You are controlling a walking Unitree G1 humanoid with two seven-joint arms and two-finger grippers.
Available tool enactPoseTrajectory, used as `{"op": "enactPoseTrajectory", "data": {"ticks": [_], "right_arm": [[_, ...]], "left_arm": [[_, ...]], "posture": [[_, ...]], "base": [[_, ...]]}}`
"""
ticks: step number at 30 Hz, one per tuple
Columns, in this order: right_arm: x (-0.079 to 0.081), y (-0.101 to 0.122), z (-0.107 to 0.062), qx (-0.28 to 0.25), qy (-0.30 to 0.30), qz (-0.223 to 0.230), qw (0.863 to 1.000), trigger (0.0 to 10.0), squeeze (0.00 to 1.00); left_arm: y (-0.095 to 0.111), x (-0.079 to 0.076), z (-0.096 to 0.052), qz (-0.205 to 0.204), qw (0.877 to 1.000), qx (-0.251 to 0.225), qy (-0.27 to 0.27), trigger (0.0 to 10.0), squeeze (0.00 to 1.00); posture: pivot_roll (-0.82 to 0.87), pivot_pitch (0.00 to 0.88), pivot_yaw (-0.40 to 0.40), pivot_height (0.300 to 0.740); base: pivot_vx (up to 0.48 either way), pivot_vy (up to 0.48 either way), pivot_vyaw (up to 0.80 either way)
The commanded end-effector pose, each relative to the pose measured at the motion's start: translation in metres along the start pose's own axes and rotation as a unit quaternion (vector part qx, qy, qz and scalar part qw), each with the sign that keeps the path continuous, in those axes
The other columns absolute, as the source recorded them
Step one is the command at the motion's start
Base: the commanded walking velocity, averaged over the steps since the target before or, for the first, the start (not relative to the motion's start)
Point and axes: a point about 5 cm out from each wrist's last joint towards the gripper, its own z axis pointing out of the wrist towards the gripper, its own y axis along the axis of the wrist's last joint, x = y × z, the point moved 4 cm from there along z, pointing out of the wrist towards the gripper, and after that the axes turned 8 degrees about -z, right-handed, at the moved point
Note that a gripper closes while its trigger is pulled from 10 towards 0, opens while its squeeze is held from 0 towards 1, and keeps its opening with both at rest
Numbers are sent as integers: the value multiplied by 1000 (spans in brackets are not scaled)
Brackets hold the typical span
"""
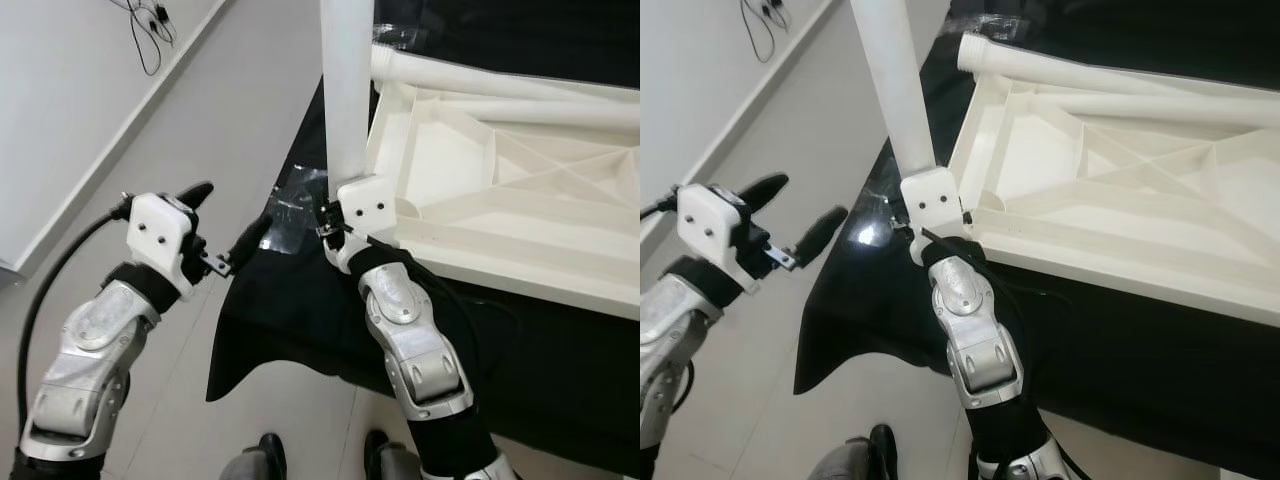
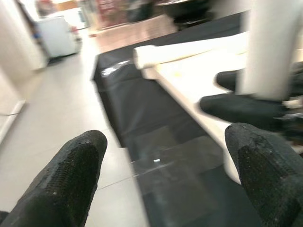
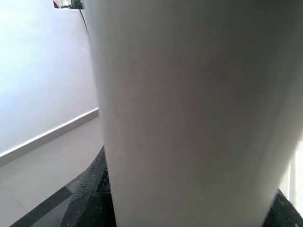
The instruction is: Building children table
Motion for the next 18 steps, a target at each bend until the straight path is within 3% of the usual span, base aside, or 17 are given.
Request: {"op": "enactPoseTrajectory", "data": {"ticks": [1,3,5,6,9,12,14,15,17,18], "right_arm": [[-7,-69,-11,133,-12,-14,991,10000,0],[-8,-69,-9,133,-14,-14,991,10000,0],[-7,-68,-6,128,-13,-14,992,10000,0],[-7,-68,-6,128,-13,-14,992,10000,0],[0,-64,-3,118,0,-7,993,10000,0],[5,-60,-1,111,6,-3,994,10000,0],[5,-60,0,110,7,-3,994,10000,0],[8,-59,1,107,9,2,994,10000,0],[8,-59,1,107,9,2,994,10000,0],[9,-58,1,106,10,4,994,10000,0]], "left_arm": [[4,3,-3,-1,1000,1,-7,10000,0],[13,3,0,-6,1000,-9,-21,10000,0],[43,-6,10,-29,994,-36,-100,10000,0],[43,-6,10,-29,994,-36,-100,10000,0],[81,-19,31,-50,975,-68,-203,10000,0],[100,-18,48,-58,967,-90,-233,10000,0],[102,-18,50,-59,966,-92,-235,10000,0],[110,-15,72,-70,960,-102,-251,10000,0],[110,-15,72,-70,960,-102,-251,10000,0],[113,-15,80,-71,958,-104,-257,10000,0]], "posture": [[72,285,60,740],[72,275,61,740],[71,259,63,740],[71,259,63,740],[69,242,71,740],[69,242,72,740],[69,242,72,740],[58,241,86,740],[58,241,86,740],[57,242,88,740]], "base": [[0,0,0],[0,0,0],[0,0,0],[0,0,0],[0,0,0],[0,0,0],[0,0,0],[0,0,0],[0,0,0],[0,0,0]]}}
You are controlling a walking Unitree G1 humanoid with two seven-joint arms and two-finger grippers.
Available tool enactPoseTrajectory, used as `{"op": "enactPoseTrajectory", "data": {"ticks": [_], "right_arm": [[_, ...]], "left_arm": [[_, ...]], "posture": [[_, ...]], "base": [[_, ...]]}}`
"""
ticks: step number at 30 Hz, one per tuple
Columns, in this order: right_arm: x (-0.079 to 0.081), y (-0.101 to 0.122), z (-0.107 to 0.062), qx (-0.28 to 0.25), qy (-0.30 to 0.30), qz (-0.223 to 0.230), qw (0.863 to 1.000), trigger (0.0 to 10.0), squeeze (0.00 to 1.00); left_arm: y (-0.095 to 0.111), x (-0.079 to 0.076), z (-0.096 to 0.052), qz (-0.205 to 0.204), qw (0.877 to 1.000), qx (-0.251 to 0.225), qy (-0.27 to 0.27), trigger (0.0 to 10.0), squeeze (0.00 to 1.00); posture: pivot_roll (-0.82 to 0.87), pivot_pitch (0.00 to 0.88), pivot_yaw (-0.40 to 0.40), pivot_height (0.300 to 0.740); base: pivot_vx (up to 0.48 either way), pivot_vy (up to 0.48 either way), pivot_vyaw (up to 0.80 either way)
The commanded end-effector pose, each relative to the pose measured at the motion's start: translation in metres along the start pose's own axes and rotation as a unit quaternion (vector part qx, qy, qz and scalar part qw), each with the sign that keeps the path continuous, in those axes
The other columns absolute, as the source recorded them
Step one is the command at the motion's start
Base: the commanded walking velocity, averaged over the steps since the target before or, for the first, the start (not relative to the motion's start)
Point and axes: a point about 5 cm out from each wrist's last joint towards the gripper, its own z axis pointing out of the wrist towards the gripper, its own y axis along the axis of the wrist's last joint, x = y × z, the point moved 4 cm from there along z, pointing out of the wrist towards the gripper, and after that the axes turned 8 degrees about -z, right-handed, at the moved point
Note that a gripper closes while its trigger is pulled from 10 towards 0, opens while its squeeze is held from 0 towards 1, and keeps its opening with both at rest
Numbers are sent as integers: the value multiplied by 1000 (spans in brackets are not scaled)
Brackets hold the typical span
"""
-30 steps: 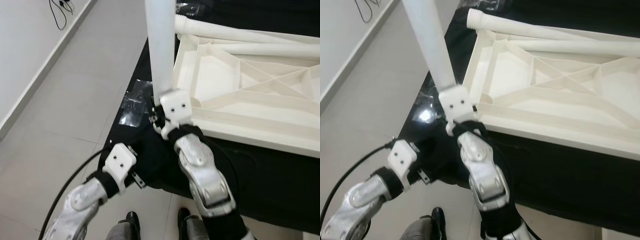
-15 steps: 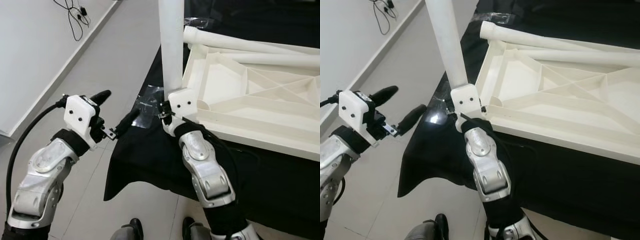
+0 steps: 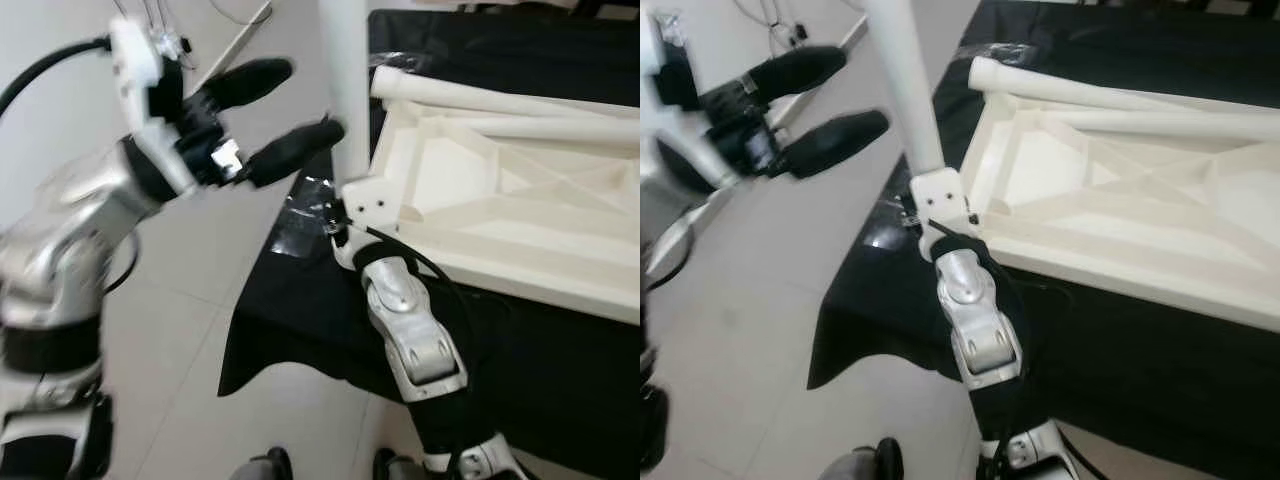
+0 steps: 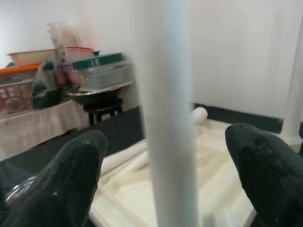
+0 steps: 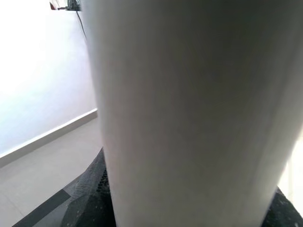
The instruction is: Building children table
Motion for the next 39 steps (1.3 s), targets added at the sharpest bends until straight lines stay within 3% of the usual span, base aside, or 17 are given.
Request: {"op": "enactPoseTrajectory", "data": {"ticks": [1,3,10,11,23,24,25,29,31,34,35,36,37,39], "right_arm": [[11,-46,-8,90,19,1,996,10000,0],[10,-45,-9,89,16,4,996,10000,0],[8,-43,-9,86,11,8,996,10000,0],[7,-42,-9,85,10,9,996,10000,0],[2,-39,-8,81,0,9,997,10000,0],[-1,-37,-7,77,-1,4,997,10000,82],[-3,-34,-4,71,0,12,997,10000,1000],[-6,-28,1,55,9,20,998,10000,1000],[-12,-12,13,13,39,38,998,10000,1000],[-16,-3,18,-9,55,45,997,10000,1000],[-17,12,25,-40,118,55,991,10000,1000],[-17,12,25,-40,118,55,991,10000,1000],[-18,27,29,-75,188,47,978,10000,0],[-18,27,29,-75,188,47,978,10000,0]], "left_arm": [[-5,2,8,-1,1000,7,-15,10000,0],[-5,6,19,-9,1000,7,-25,10000,0],[-11,10,30,-26,999,18,-41,10000,0],[-15,10,33,-31,998,24,-48,0,0],[-30,-4,50,-68,990,50,-114,0,0],[-31,-6,52,-70,989,52,-122,0,0],[-32,-8,53,-72,988,54,-127,0,0],[-32,-9,54,-72,987,54,-130,0,0],[-33,-10,55,-73,987,54,-134,0,0],[-33,-10,55,-74,987,54,-136,0,0],[-34,-11,56,-75,986,54,-138,0,0],[-34,-11,56,-75,986,54,-138,0,0],[-34,-13,56,-76,986,53,-141,0,0],[-34,-13,56,-76,986,53,-141,0,0]], "posture": [[53,245,95,740],[51,249,98,740],[48,257,104,740],[47,260,106,740],[48,268,111,740],[47,269,111,740],[48,268,110,740],[49,268,111,740],[50,268,110,740],[50,268,110,740],[49,268,112,740],[49,268,112,740],[47,267,110,740],[47,267,110,740]], "base": [[0,0,0],[0,0,0],[0,0,0],[0,0,0],[0,0,0],[0,0,0],[0,0,0],[0,0,0],[0,0,0],[0,0,0],[0,0,0],[0,0,0],[0,0,0],[0,0,0]]}}
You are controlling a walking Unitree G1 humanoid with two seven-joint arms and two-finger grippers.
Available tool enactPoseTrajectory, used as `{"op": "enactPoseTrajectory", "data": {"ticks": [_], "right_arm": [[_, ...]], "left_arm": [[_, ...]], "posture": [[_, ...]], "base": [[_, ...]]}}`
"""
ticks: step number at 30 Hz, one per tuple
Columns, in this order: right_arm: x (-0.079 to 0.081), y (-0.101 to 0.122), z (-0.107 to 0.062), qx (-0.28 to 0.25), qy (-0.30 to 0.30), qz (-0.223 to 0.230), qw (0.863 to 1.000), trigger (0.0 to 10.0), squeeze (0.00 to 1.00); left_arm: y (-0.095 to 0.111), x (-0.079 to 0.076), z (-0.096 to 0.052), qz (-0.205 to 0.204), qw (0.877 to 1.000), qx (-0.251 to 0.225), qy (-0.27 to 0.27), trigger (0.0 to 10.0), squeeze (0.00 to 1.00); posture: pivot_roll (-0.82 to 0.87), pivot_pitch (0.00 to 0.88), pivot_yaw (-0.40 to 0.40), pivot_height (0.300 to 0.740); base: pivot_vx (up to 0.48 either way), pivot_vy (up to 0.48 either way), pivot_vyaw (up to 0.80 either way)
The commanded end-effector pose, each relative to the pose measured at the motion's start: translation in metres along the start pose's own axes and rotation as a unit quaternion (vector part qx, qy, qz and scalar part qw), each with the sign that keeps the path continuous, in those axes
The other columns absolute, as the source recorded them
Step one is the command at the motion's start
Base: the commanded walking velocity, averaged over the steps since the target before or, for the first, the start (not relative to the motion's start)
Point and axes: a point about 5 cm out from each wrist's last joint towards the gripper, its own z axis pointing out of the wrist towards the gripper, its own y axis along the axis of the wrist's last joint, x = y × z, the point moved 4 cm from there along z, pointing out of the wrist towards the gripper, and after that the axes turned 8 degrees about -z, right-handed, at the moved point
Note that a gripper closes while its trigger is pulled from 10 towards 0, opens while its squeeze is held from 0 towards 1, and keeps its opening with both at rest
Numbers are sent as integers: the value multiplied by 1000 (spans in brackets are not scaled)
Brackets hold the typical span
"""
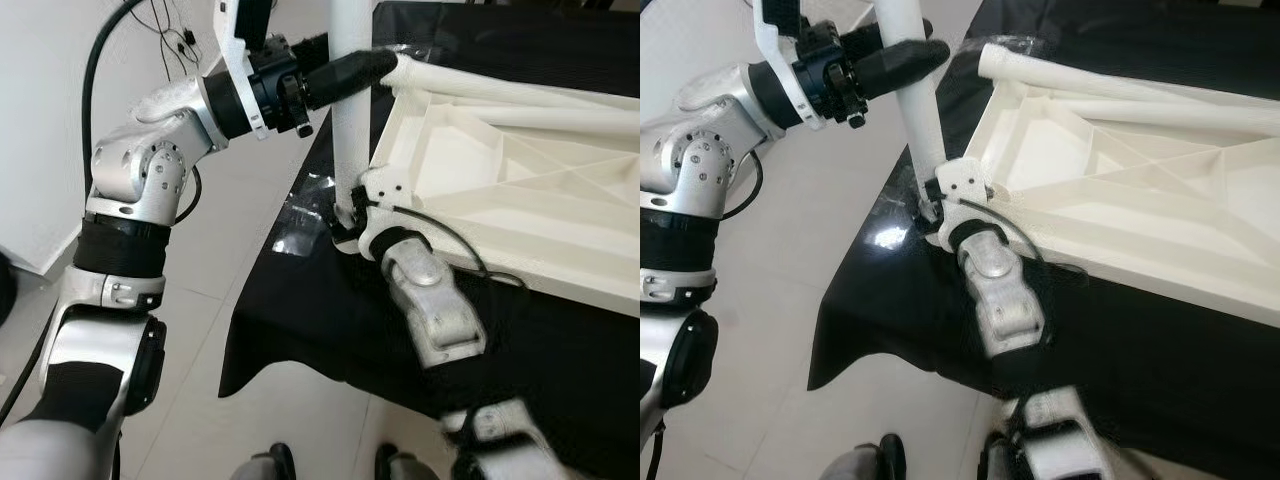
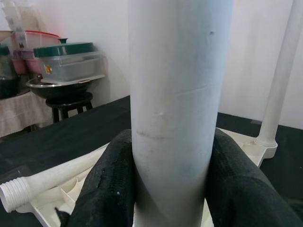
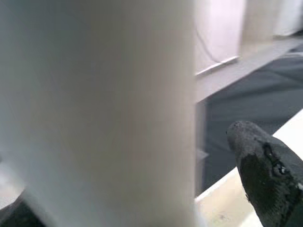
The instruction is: Building children table
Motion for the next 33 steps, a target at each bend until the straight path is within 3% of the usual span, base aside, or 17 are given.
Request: {"op": "enactPoseTrajectory", "data": {"ticks": [1,2,5,6,8,12,13,14,15,17,20,26,27,31,32,33], "right_arm": [[8,37,9,-71,97,-8,993,10000,0],[6,48,8,-85,171,-22,981,10000,0],[4,56,7,-88,222,-19,971,10000,0],[4,62,6,-95,263,-8,960,10000,0],[4,62,6,-95,263,-8,960,10000,0],[7,67,5,-105,305,9,947,10000,0],[10,66,7,-102,323,4,941,4549,0],[10,66,7,-102,323,4,941,4549,0],[14,64,9,-99,341,-2,935,0,0],[14,64,9,-99,341,-2,935,0,0],[19,64,12,-93,373,-19,923,0,0],[17,63,14,-92,374,-21,923,0,0],[14,57,16,-85,350,-28,933,0,0],[14,44,18,-62,308,-39,949,0,0],[13,10,22,18,144,-20,989,0,0],[10,-2,20,51,69,-19,996,0,0]], "left_arm": [[-16,-16,10,-24,998,22,-52,0,0],[-16,-17,10,-26,998,20,-55,0,0],[-17,-18,10,-27,998,19,-56,0,0],[-17,-19,10,-29,998,19,-58,0,0],[-17,-19,10,-29,998,19,-58,0,0],[-19,-20,10,-31,998,18,-60,0,0],[-19,-21,11,-32,997,17,-61,0,0],[-19,-21,11,-32,997,17,-61,0,0],[-19,-21,11,-33,997,15,-62,0,0],[-19,-21,11,-33,997,15,-62,0,0],[-19,-22,11,-32,997,10,-62,0,0],[-19,-23,11,-32,997,6,-64,0,0],[-20,-16,13,-39,999,1,-34,10000,1000],[-22,-10,14,-26,1000,11,-8,10000,1000],[-21,-9,13,-31,999,10,-5,10000,0],[-20,-10,13,-33,999,8,-5,10000,0]], "posture": [[45,267,107,740],[43,269,106,740],[43,270,105,740],[42,270,105,740],[42,270,105,740],[41,268,102,740],[40,270,102,740],[40,270,102,740],[41,268,97,740],[41,268,97,740],[36,268,89,740],[32,267,87,740],[24,265,79,740],[12,264,64,740],[15,258,45,740],[22,255,43,740]], "base": [[0,0,0],[0,0,0],[0,0,0],[0,0,0],[0,0,0],[0,0,0],[0,0,0],[0,0,0],[0,0,0],[0,0,0],[0,0,0],[0,0,0],[0,0,0],[0,0,0],[0,0,0],[0,0,0]]}}
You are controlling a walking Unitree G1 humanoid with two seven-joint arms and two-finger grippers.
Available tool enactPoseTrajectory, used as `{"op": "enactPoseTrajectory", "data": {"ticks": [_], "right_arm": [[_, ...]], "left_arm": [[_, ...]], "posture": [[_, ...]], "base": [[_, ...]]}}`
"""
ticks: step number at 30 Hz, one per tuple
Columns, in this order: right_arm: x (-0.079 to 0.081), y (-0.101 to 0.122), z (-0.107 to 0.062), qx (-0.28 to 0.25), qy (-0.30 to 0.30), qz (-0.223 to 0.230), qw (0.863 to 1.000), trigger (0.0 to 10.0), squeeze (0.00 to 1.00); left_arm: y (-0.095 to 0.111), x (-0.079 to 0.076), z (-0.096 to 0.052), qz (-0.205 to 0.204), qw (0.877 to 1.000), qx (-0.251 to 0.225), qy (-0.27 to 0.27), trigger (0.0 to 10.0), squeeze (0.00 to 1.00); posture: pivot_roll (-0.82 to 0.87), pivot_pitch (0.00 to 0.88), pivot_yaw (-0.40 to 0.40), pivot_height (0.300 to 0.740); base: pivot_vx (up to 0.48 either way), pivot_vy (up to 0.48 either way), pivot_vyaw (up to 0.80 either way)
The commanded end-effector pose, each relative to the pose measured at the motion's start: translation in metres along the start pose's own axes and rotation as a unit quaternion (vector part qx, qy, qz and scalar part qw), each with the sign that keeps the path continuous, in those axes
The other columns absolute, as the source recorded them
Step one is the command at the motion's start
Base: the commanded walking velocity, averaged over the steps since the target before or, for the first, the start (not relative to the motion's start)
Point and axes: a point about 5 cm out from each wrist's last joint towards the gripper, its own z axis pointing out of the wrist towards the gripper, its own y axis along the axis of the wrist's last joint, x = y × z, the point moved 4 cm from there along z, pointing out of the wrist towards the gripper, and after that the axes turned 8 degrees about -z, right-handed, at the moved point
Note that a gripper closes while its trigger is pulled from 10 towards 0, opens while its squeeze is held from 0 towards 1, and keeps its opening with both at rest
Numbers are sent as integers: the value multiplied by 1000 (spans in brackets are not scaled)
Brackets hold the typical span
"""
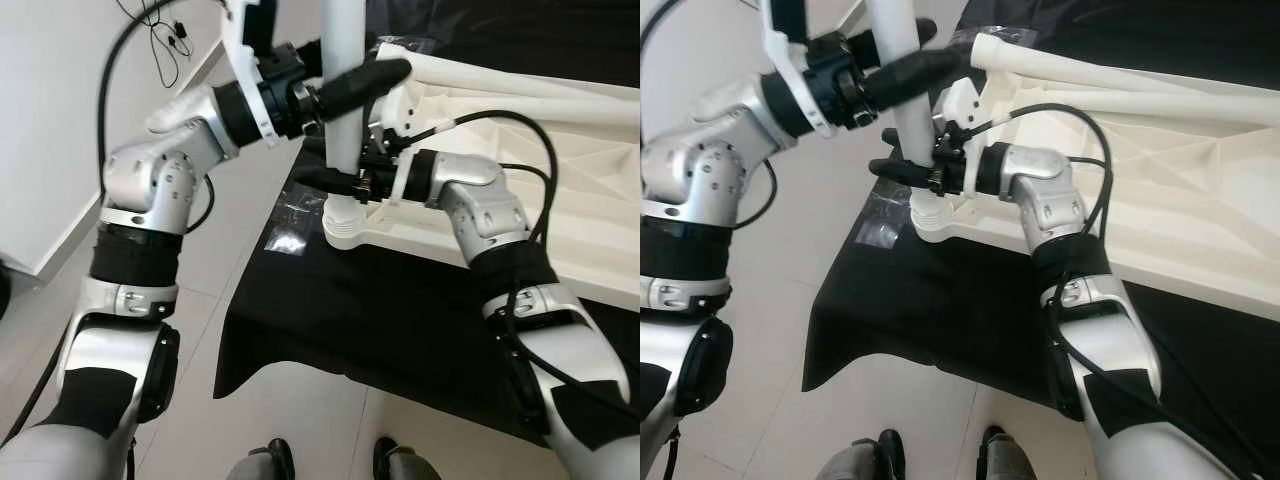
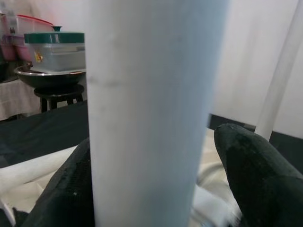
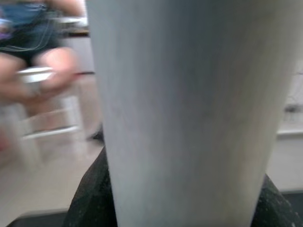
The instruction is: Building children table
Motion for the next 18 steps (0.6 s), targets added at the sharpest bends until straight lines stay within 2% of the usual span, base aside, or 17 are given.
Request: {"op": "enactPoseTrajectory", "data": {"ticks": [1,3,4,6,7,8,10,12,13,14,15,16,17,18], "right_arm": [[-2,-51,-8,131,-145,21,981,0,0],[-3,-53,-9,137,-159,19,978,0,0],[33,-69,-18,154,-148,40,976,0,0],[33,-69,-18,154,-148,40,976,0,0],[59,-78,-26,167,-151,76,971,0,0],[67,-79,-28,167,-162,90,968,0,0],[67,-78,-27,162,-171,93,967,0,0],[55,-74,-21,156,-184,81,967,0,0],[49,-72,-19,155,-191,76,966,0,0],[49,-72,-19,155,-191,76,966,0,0],[44,-70,-19,157,-200,70,965,7804,0],[44,-70,-19,157,-200,70,965,7804,0],[40,-65,-17,150,-206,67,965,10000,0],[40,-65,-17,150,-206,67,965,10000,0]], "left_arm": [[-4,-15,8,-4,999,10,-40,10000,0],[-4,-15,8,-3,999,10,-39,10000,0],[-4,-14,7,-6,999,11,-38,10000,0],[-4,-14,7,-6,999,11,-38,10000,0],[-4,-12,7,-7,999,13,-38,10000,0],[-5,-12,7,-9,999,16,-38,10000,0],[-7,-11,7,-8,999,18,-38,10000,0],[-8,-11,8,-9,999,18,-40,10000,0],[-7,-11,7,-10,999,18,-40,0,0],[-7,-11,7,-10,999,18,-40,0,0],[-7,-11,6,-9,999,18,-40,0,0],[-7,-11,6,-9,999,18,-40,0,0],[-7,-10,5,-7,999,20,-40,0,0],[-7,-10,5,-7,999,20,-40,0,0]], "posture": [[22,255,43,740],[22,255,43,740],[23,270,50,740],[23,270,50,740],[14,258,63,740],[13,258,66,740],[12,254,66,740],[8,246,66,740],[8,242,64,740],[8,242,64,740],[8,239,66,740],[8,239,66,740],[10,236,67,740],[10,236,67,740]], "base": [[0,0,0],[0,0,0],[0,0,0],[0,0,0],[0,0,0],[0,0,0],[0,0,0],[0,0,0],[0,0,0],[0,0,0],[0,0,0],[0,0,0],[0,0,0],[0,0,0]]}}
